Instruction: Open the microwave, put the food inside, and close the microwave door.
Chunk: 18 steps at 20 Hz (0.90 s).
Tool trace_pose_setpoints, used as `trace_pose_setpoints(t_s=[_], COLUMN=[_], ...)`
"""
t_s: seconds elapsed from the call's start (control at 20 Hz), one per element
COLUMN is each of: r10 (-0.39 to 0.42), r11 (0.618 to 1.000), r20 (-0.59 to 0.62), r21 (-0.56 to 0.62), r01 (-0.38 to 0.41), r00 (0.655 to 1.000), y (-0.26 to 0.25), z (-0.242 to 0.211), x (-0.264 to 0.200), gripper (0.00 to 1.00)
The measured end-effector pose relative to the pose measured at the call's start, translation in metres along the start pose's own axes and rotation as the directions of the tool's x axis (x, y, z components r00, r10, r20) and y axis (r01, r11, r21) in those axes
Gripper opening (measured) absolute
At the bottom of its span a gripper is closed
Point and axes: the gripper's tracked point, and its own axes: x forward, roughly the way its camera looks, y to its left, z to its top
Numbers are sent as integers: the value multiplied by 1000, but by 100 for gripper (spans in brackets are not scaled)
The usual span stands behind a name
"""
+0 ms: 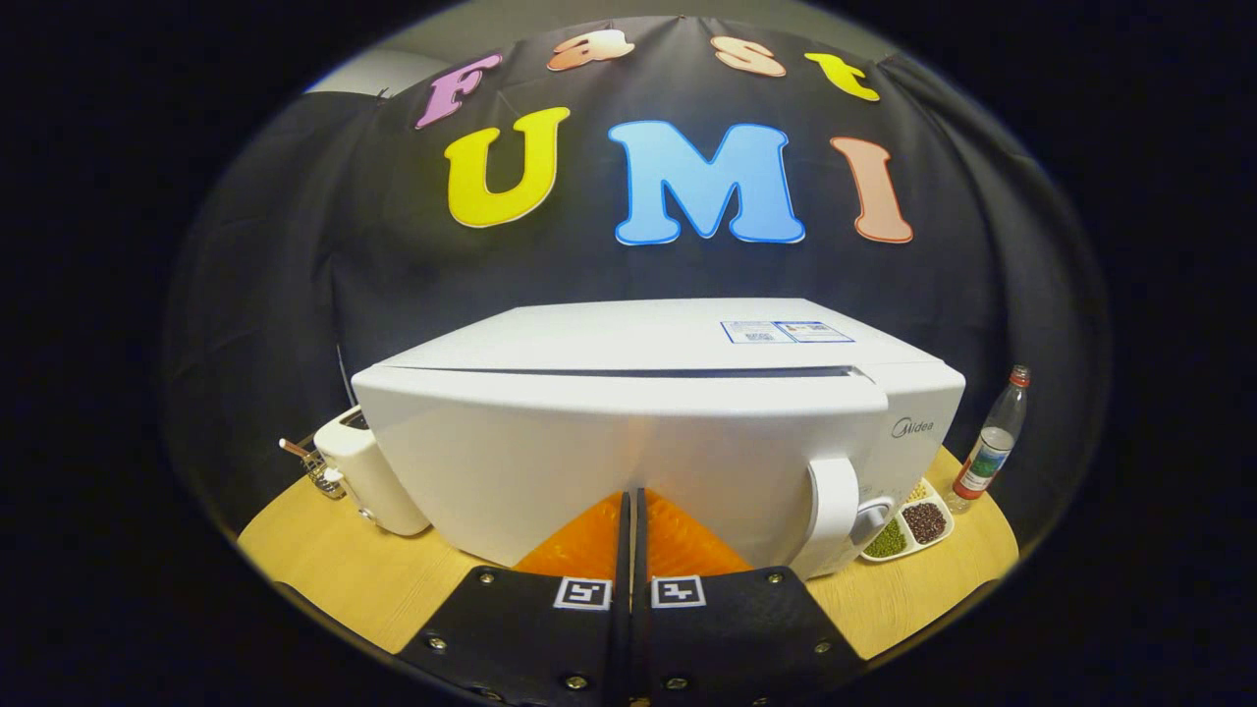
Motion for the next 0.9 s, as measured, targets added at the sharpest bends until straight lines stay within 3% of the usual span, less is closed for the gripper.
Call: trace_pose_setpoints(t_s=[0.2,0.4,0.9], r10=[-19,-12,17], r11=[998,1000,998], r20=[18,5,146], r21=[-61,-26,-69], r01=[20,12,-7], r00=[1000,1000,989], y=[-5,-1,8], z=[6,6,28], x=[8,0,-114], gripper=[1,1,1])
